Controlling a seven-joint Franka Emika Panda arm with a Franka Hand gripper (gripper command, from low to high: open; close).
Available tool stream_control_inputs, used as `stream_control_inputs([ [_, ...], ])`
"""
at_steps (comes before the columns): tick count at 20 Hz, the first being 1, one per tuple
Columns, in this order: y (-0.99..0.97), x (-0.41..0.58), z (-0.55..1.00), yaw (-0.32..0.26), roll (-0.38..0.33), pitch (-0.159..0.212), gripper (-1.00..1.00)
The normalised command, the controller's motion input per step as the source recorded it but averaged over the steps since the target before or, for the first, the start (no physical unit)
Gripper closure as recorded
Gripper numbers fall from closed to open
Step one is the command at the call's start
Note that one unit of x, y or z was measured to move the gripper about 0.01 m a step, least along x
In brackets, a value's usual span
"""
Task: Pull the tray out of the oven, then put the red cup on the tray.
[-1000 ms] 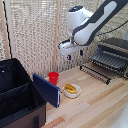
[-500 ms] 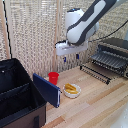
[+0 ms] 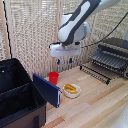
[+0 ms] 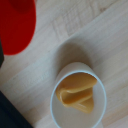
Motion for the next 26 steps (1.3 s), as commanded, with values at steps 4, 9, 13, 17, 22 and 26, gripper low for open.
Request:
stream_control_inputs([
  [4, 0.05, 0.439, -0.02, -0.152, 0.081, 0.021, -1.0],
  [9, 0.06, 0.257, -0.07, -0.14, 0.061, 0.054, -1.0],
  [13, 0.14, 0.022, -0.09, -0.133, 0.058, 0.128, -1.0],
  [17, 0.12, 0.0, -0.19, -0.127, 0.029, 0.14, -1.0],
  [22, 0.0, 0.114, -0.28, -0.113, 0.0, 0.089, -1.0],
  [26, -0.12, 0.224, -0.35, -0.079, 0.0, 0.023, -1.0],
])
